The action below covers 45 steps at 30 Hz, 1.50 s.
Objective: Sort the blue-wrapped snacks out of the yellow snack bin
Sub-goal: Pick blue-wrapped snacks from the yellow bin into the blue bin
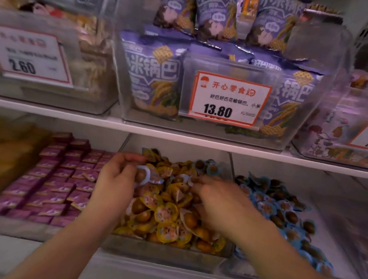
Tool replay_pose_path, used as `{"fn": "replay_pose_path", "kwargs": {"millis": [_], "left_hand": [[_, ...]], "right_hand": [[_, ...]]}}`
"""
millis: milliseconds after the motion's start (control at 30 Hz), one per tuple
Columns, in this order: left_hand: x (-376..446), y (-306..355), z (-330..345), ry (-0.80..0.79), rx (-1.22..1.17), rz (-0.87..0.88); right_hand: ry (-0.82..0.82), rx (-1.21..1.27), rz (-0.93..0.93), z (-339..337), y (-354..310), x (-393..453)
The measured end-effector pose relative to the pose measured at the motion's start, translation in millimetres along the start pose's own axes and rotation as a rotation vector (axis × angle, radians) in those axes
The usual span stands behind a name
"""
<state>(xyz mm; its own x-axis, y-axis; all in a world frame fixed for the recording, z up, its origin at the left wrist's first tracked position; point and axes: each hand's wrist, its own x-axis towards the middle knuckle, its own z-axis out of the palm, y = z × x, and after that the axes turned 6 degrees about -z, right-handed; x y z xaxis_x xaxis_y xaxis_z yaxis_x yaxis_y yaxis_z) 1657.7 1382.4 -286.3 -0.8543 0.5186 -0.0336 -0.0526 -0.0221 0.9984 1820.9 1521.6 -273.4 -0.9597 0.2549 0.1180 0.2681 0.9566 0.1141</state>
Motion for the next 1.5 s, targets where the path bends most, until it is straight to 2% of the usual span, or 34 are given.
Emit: {"fn": "replay_pose_path", "kwargs": {"millis": [100,167,233,300,367,433,533,633,800,900,1000,1133,1233,1333,1500], "left_hand": [[-0.6,3.0,-4.2,0.014,-0.021,-0.040],[-1.5,2.9,-3.7,0.012,0.099,0.065],[1.5,-1.2,-2.0,0.000,0.466,0.307],[5.3,-9.4,0.5,-0.011,0.878,0.489],[8.6,-18.0,3.8,-0.035,1.114,0.496],[11.5,-23.6,6.5,-0.087,1.226,0.424],[17.8,-27.0,4.2,-0.162,1.150,0.399],[16.7,-25.7,-0.5,-0.184,1.012,0.470],[14.6,-18.4,-3.5,-0.084,0.666,0.516],[13.5,-13.2,-0.6,-0.058,0.425,0.390],[11.9,-5.8,0.9,-0.013,0.228,0.298],[8.0,1.1,-1.4,-0.035,0.066,0.125],[5.6,3.7,-2.5,-0.055,-0.012,0.046],[5.3,5.3,-1.2,-0.066,-0.070,0.023],[7.8,3.4,-2.8,-0.080,0.007,0.030]], "right_hand": [[0.063,0.119,0.085,-5.2,5.5,5.8],[0.151,0.221,0.150,-8.6,10.7,15.2],[0.201,0.286,0.170,-5.9,12.8,29.7],[0.114,0.321,0.150,4.4,6.5,44.7],[-0.019,0.343,0.110,19.4,-1.9,55.1],[-0.091,0.384,0.107,26.5,-2.9,59.2],[-0.117,0.416,0.100,24.9,4.2,60.4],[-0.096,0.378,0.098,24.1,1.2,58.4],[-0.190,0.438,0.088,16.7,8.3,50.8],[-0.239,0.397,0.098,15.0,8.0,44.7],[-0.207,0.336,0.081,14.3,6.8,41.7],[-0.173,0.477,0.070,16.8,0.3,42.3],[-0.207,0.495,0.029,21.4,-3.2,46.3],[-0.253,0.352,-0.012,27.7,-4.2,52.8],[-0.249,0.228,0.010,31.2,-7.0,60.1]]}}
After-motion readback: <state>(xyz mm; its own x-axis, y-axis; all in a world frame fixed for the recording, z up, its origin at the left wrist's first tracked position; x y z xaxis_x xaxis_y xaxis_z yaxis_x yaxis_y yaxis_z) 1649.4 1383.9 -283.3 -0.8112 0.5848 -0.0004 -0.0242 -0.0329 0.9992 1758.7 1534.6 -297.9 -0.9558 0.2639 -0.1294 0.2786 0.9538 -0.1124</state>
